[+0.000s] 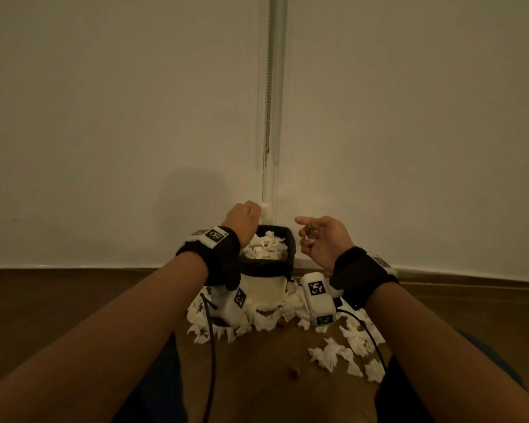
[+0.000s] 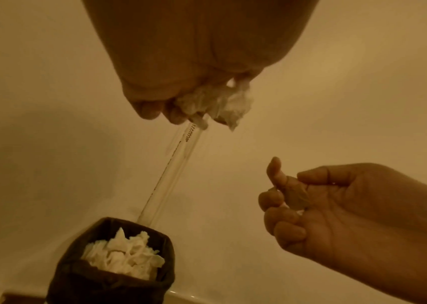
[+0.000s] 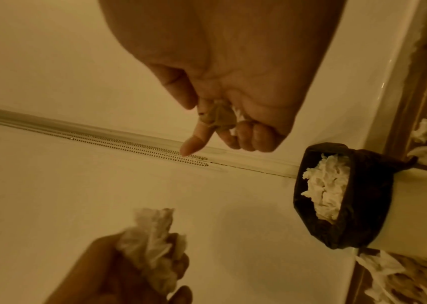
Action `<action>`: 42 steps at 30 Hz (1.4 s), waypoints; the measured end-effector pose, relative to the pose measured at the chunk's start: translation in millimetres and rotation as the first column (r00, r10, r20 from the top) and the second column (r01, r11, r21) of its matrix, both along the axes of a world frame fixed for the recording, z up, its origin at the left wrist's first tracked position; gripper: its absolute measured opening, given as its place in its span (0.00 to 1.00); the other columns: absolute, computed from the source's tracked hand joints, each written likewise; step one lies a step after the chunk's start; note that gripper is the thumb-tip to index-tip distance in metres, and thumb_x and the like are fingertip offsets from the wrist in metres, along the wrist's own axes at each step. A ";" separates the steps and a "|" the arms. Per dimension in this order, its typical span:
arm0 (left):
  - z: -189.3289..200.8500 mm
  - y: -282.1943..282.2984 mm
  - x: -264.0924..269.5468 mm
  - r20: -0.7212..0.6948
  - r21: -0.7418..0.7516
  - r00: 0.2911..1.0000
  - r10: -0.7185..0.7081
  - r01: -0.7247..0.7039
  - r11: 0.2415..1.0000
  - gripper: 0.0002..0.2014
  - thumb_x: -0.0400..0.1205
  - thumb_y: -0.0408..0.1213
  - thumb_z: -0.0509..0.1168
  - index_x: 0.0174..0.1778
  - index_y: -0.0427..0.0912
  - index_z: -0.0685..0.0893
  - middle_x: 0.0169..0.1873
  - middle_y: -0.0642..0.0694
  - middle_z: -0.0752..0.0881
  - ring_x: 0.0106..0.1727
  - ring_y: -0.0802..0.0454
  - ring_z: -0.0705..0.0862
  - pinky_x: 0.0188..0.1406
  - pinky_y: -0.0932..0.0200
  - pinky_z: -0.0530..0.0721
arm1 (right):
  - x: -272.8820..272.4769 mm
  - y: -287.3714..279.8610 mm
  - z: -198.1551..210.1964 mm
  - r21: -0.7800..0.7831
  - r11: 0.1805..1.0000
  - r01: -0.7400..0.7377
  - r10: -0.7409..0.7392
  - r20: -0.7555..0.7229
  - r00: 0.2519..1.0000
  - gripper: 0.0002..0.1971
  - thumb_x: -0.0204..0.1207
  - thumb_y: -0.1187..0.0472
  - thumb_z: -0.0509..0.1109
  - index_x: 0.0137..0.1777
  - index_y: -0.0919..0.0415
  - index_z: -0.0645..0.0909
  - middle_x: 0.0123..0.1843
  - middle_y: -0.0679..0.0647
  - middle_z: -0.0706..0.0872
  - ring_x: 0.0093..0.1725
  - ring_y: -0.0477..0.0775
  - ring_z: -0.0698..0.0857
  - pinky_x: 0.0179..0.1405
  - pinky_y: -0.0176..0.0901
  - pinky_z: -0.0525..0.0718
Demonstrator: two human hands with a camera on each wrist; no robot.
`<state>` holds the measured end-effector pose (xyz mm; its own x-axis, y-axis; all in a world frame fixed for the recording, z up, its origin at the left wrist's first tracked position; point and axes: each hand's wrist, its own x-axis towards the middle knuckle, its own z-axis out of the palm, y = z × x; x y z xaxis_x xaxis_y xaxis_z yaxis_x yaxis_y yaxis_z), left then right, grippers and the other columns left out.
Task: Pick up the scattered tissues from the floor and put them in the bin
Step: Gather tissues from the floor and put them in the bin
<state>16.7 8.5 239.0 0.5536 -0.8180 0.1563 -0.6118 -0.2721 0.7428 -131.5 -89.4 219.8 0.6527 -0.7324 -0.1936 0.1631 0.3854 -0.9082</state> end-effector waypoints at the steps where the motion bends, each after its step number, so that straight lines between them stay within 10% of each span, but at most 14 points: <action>1: -4.9 -3.0 1.8 0.001 0.013 1.000 0.020 -0.020 1.000 0.17 0.87 0.35 0.48 0.65 0.31 0.75 0.63 0.32 0.77 0.64 0.36 0.75 0.66 0.48 0.73 | 1.3 -2.1 -0.5 -0.033 0.999 0.013 -0.014 -0.035 0.999 0.16 0.81 0.65 0.49 0.54 0.66 0.78 0.32 0.55 0.69 0.28 0.49 0.64 0.29 0.39 0.62; 9: -24.8 -43.9 20.3 -0.004 -0.003 0.999 0.032 -0.032 0.999 0.22 0.82 0.21 0.52 0.68 0.40 0.77 0.71 0.39 0.65 0.63 0.43 0.72 0.62 0.62 0.73 | 25.4 -38.8 -29.3 -0.318 0.947 0.049 -0.149 -0.297 0.943 0.21 0.82 0.77 0.47 0.73 0.74 0.68 0.35 0.55 0.72 0.32 0.50 0.71 0.32 0.37 0.72; 14: -46.9 -65.3 39.4 0.011 0.054 0.998 0.059 -0.060 0.997 0.21 0.83 0.25 0.54 0.72 0.41 0.72 0.69 0.36 0.68 0.64 0.39 0.76 0.63 0.60 0.73 | 48.2 -60.9 -51.7 -0.317 0.948 -0.035 -0.095 -0.384 0.918 0.23 0.77 0.82 0.56 0.72 0.72 0.71 0.40 0.53 0.77 0.48 0.56 0.79 0.68 0.54 0.78; 18: -64.7 -86.8 47.0 -0.043 0.004 0.997 0.070 -0.070 0.998 0.16 0.80 0.29 0.61 0.64 0.40 0.76 0.60 0.39 0.82 0.58 0.44 0.81 0.53 0.60 0.79 | 72.8 -74.7 -64.4 -0.316 0.948 0.028 -0.124 -0.290 0.949 0.20 0.77 0.82 0.59 0.68 0.75 0.71 0.55 0.65 0.78 0.36 0.55 0.82 0.42 0.45 0.88; 21: -79.8 -106.5 54.5 0.041 0.046 0.997 0.070 -0.072 0.996 0.14 0.79 0.31 0.63 0.61 0.39 0.82 0.59 0.41 0.84 0.60 0.46 0.81 0.53 0.65 0.74 | 89.0 -90.5 -74.3 -0.376 0.925 0.056 -0.198 -0.354 0.914 0.09 0.77 0.81 0.61 0.47 0.69 0.79 0.53 0.66 0.81 0.29 0.49 0.85 0.29 0.35 0.86; 26: -109.0 -135.7 70.8 0.068 0.063 0.990 0.122 -0.126 0.990 0.10 0.79 0.31 0.65 0.54 0.39 0.88 0.55 0.38 0.86 0.55 0.44 0.84 0.46 0.69 0.74 | 105.6 -126.6 -104.2 -0.493 0.868 0.056 -0.339 -0.506 0.793 0.12 0.78 0.73 0.61 0.54 0.67 0.86 0.56 0.67 0.86 0.56 0.66 0.86 0.61 0.54 0.83; 31: -150.4 -154.6 85.5 0.107 0.193 0.986 0.126 -0.145 0.971 0.12 0.81 0.32 0.62 0.57 0.47 0.85 0.61 0.44 0.84 0.62 0.46 0.81 0.59 0.60 0.77 | 115.7 -145.1 -134.0 -0.563 0.825 0.050 -0.420 -0.552 0.720 0.12 0.78 0.68 0.64 0.59 0.62 0.84 0.61 0.61 0.85 0.59 0.61 0.83 0.62 0.46 0.82; 39: -194.4 -170.1 98.9 0.177 0.231 0.963 0.202 -0.240 0.943 0.11 0.80 0.32 0.63 0.55 0.46 0.84 0.62 0.40 0.75 0.56 0.42 0.80 0.52 0.57 0.77 | 135.6 -156.5 -160.1 -0.651 0.754 -0.084 -0.460 -0.616 0.640 0.06 0.76 0.64 0.68 0.48 0.61 0.86 0.54 0.57 0.88 0.57 0.57 0.84 0.59 0.39 0.77; 42: -203.8 -171.7 97.7 0.169 0.289 0.963 0.211 -0.253 0.923 0.14 0.81 0.30 0.62 0.61 0.42 0.83 0.69 0.38 0.68 0.57 0.40 0.81 0.61 0.52 0.79 | 151.6 -152.0 -164.0 -0.621 0.755 -0.209 -0.390 -0.683 0.618 0.12 0.79 0.65 0.65 0.59 0.65 0.84 0.61 0.59 0.85 0.61 0.58 0.83 0.61 0.38 0.76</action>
